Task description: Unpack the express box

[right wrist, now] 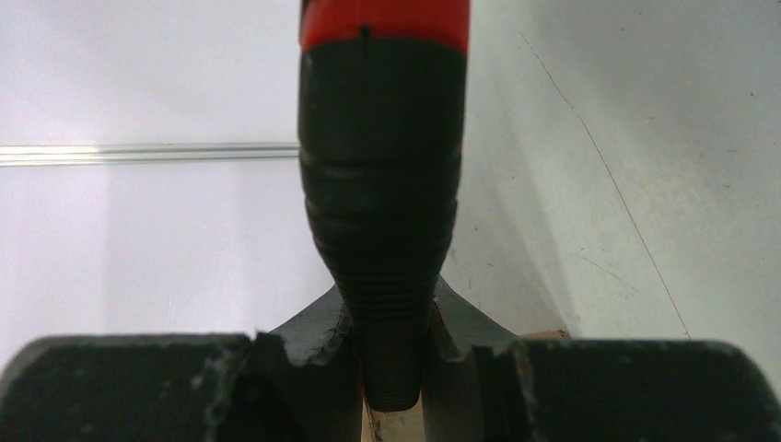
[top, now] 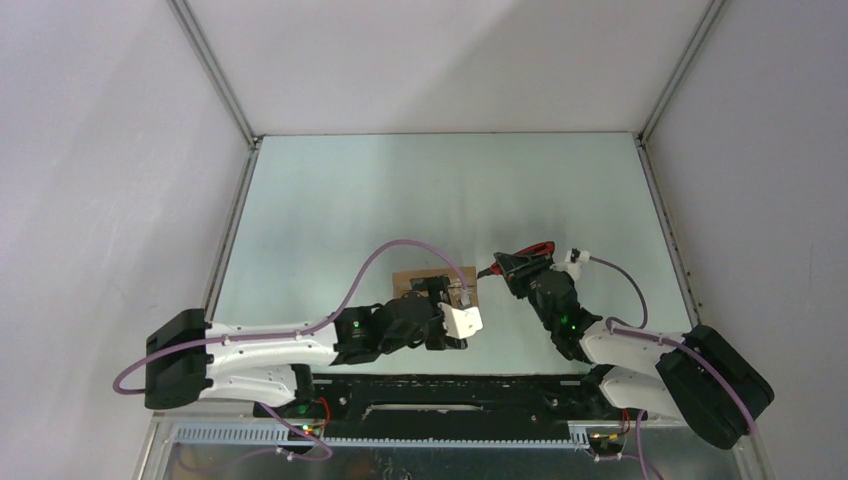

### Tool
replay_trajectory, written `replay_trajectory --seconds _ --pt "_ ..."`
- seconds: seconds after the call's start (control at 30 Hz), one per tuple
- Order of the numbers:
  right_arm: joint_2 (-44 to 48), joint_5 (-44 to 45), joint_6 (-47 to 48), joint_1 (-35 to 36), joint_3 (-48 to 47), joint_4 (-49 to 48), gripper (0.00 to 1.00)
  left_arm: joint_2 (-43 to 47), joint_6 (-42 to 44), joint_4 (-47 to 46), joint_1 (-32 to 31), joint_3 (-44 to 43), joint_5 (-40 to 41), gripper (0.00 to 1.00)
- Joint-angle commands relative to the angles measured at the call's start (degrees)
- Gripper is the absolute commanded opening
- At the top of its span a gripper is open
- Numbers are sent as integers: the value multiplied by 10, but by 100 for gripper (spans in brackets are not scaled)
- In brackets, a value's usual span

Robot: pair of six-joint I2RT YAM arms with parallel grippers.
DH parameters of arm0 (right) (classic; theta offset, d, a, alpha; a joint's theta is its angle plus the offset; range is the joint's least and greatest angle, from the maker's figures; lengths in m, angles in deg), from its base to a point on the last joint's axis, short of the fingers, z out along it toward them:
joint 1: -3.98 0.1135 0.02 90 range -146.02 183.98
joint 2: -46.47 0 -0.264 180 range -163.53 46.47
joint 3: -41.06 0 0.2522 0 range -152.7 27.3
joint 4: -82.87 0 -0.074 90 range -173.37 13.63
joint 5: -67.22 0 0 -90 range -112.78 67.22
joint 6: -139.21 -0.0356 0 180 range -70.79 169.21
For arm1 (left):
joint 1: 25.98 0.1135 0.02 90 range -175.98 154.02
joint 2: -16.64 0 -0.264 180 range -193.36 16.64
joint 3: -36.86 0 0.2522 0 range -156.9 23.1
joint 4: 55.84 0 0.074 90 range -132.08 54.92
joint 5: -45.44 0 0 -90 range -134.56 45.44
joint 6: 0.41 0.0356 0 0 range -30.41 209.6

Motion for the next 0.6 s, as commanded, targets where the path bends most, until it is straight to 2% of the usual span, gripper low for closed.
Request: replay_trajectory --seconds 0.0,0.57 --pt "9 9 4 4 -21 -33 0 -4 6 -1 -6 13 -9 100" --pt "22 7 -5 12 -21 -22 0 -11 0 -9 -7 13 -4 100"
